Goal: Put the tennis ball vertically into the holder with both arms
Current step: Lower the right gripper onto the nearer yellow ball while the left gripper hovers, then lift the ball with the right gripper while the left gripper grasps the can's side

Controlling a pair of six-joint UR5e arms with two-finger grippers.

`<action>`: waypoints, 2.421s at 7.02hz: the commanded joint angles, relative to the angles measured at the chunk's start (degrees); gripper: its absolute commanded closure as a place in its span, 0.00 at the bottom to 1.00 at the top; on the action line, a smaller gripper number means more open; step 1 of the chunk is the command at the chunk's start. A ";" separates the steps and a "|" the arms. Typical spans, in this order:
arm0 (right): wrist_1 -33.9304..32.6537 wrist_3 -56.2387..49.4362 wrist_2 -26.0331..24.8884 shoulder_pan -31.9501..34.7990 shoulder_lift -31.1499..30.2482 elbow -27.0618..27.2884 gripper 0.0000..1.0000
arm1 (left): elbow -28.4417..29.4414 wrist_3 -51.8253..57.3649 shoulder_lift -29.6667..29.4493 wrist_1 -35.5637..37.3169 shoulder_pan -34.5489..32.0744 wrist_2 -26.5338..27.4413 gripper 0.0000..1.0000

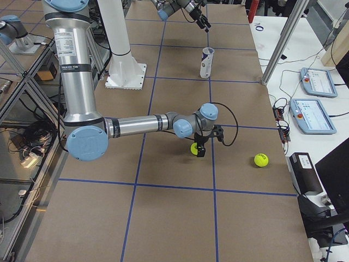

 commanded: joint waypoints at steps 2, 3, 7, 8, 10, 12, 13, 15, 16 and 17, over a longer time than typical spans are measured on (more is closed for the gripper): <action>0.01 0.17 0.29 -1.21 0.90 -0.81 0.39 | 0.27 0.52 0.09 -0.09 0.00 0.50 0.02; 0.18 -0.17 0.46 -1.12 1.16 -0.47 0.91 | 0.44 1.31 0.01 -0.18 0.00 0.51 0.02; -0.25 0.08 9.67 3.87 4.49 2.60 1.00 | 6.94 4.89 -1.75 -10.01 8.74 11.12 0.03; -0.43 0.17 11.61 5.63 5.72 2.87 1.00 | 6.95 8.58 -1.49 -10.11 12.36 12.36 0.07; -7.68 0.35 14.87 7.84 10.20 4.97 1.00 | 7.12 12.38 -2.10 -10.28 21.14 18.32 0.05; -16.56 2.09 14.88 7.75 15.64 8.75 1.00 | 15.16 12.39 -9.53 -10.28 23.38 19.22 0.01; -17.04 5.41 14.88 7.32 17.49 9.11 1.00 | 18.69 12.39 -11.84 -10.28 23.38 19.23 0.01; -17.13 9.47 14.88 6.00 19.70 9.99 1.00 | 20.83 12.48 -13.44 -10.28 22.86 19.58 0.01; -17.04 10.71 14.88 5.65 20.32 10.34 1.00 | 21.27 12.48 -13.53 -10.28 22.42 19.49 0.01; -17.04 11.16 14.88 5.30 20.76 10.35 1.00 | 22.93 12.48 -15.01 -10.37 22.24 19.49 0.01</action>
